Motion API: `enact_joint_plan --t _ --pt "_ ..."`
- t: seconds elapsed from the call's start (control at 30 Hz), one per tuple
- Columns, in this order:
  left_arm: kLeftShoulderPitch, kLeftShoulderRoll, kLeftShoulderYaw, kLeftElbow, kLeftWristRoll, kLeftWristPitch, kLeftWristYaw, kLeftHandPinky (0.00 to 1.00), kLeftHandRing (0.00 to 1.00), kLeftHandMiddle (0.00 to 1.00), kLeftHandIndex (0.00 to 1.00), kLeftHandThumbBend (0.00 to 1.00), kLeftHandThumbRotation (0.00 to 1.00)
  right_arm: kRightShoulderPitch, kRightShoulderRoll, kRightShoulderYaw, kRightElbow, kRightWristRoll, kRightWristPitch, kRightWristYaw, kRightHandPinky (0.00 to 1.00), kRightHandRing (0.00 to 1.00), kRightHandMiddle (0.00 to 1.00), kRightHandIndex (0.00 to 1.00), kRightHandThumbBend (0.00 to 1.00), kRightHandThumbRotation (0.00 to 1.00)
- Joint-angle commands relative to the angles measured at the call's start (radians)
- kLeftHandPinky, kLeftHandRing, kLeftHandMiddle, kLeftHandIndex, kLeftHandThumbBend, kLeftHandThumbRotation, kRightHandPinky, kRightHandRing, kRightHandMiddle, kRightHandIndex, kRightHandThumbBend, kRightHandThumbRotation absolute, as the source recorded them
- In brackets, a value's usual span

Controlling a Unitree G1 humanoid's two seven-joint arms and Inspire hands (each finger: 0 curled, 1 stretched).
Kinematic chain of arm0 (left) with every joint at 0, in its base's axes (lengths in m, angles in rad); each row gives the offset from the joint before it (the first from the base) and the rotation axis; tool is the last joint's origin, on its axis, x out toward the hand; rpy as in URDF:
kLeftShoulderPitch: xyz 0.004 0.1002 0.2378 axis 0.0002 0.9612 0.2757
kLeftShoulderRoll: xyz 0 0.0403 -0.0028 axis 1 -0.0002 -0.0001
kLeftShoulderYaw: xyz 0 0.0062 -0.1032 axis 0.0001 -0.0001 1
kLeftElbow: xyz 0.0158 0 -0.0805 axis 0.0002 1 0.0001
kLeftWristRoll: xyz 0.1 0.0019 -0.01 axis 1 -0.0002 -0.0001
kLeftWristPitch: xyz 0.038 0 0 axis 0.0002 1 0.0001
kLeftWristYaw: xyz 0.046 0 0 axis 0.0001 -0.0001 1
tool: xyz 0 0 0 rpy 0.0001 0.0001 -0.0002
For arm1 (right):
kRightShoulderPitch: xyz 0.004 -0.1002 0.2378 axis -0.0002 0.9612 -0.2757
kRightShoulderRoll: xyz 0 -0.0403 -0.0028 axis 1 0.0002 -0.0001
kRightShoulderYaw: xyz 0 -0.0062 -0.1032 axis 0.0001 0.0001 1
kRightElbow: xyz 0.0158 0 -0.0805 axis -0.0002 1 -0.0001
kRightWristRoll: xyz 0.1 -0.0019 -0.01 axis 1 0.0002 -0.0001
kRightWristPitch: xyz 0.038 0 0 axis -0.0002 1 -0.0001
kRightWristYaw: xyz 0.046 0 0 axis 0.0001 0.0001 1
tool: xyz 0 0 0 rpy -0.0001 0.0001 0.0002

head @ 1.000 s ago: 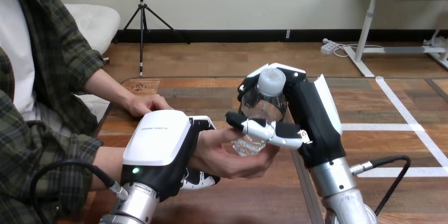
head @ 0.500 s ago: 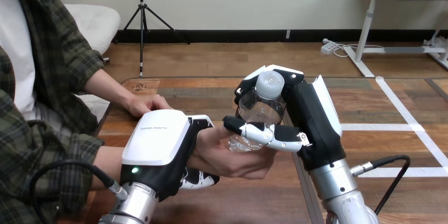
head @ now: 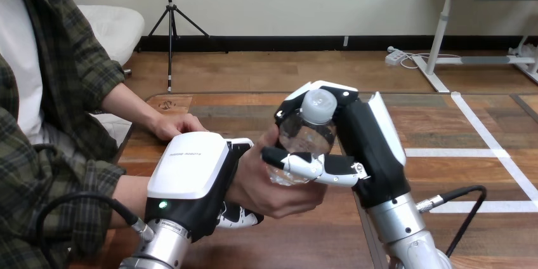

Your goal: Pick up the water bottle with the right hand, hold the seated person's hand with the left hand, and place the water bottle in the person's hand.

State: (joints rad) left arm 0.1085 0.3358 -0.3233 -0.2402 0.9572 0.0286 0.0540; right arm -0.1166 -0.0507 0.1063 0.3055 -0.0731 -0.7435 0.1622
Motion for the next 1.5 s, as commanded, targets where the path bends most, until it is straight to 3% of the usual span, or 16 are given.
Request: enact_joint_plan --t 0.0,1.47 --pt "-0.045 -0.001 0.001 0.004 0.012 -0.001 0.006 0.46 0.54 0.58 0.57 0.78 0.0 -0.02 -0.004 -0.003 -0.077 0.03 -0.018 0.005 0.35 0.4 0.43 0.43 0.67 0.0" --pt "-0.053 -0.001 0.004 0.008 0.004 -0.004 0.008 0.45 0.52 0.57 0.57 0.77 0.0 -0.023 -0.003 0.001 -0.068 0.028 -0.022 0.007 0.34 0.39 0.42 0.43 0.68 0.0"
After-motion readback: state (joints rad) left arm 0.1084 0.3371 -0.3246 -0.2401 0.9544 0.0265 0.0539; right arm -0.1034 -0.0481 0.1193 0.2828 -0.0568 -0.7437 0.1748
